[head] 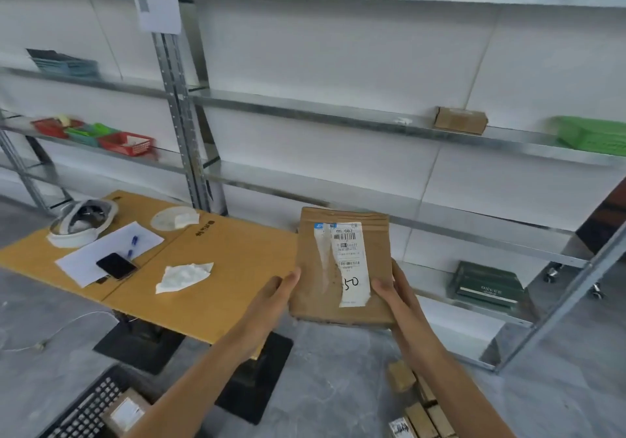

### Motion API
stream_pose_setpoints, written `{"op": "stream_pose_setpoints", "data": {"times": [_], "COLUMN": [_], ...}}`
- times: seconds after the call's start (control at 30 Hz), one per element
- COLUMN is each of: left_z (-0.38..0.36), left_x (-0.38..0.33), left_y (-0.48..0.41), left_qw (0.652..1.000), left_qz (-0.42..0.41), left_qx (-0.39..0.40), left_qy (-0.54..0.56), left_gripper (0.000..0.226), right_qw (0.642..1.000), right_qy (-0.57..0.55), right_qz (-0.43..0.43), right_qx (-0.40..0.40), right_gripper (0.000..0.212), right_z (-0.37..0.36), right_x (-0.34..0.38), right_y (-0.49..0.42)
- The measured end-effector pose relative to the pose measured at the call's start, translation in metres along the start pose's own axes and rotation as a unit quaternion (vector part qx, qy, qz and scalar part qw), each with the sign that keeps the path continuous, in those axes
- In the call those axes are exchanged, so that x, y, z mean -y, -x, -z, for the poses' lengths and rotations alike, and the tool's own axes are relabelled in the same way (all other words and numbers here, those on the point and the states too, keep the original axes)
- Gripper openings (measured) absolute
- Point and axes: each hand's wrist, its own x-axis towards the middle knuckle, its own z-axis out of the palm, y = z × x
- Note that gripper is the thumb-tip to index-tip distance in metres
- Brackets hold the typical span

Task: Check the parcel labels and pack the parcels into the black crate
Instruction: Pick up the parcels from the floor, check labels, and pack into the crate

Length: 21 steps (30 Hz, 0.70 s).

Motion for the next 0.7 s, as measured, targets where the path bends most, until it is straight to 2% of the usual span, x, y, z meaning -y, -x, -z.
{"op": "stream_pose_setpoints", "data": {"times": [0.07,0.13,0.27,0.4,0.57,0.7], "left_z": [0.012,0.022,0.051,0.098,0.177,0.248], "left_x": [0.002,0.003,0.011,0.024,0.041,0.053], "left_y": [0.000,0.004,0.019,0.027,0.034,0.044], "left_qw": [0.999,0.998,0.997,0.996,0.994,0.994], "left_qz": [-0.008,-0.013,-0.019,0.000,0.012,0.000], "left_qx": [-0.032,-0.036,-0.032,-0.031,-0.046,-0.044], "left_qy": [0.030,0.053,0.070,0.084,0.100,0.095], "left_gripper": [0.022,0.022,0.054,0.067,0.053,0.048], "right_qw": [1.000,0.998,0.997,0.994,0.990,0.987], "right_qy": [-0.010,-0.024,-0.032,-0.035,-0.041,-0.044], "right_qz": [-0.019,-0.035,-0.047,-0.077,-0.110,-0.119], "right_qx": [0.019,0.036,0.051,0.073,0.077,0.098], "right_gripper": [0.073,0.069,0.066,0.072,0.095,0.096], "right_z": [-0.007,-0.019,-0.055,-0.099,-0.174,-0.246], "right_x": [-0.004,-0.010,-0.020,-0.033,-0.047,-0.056], "right_y": [-0.001,-0.001,0.001,0.001,-0.001,-0.002]}}
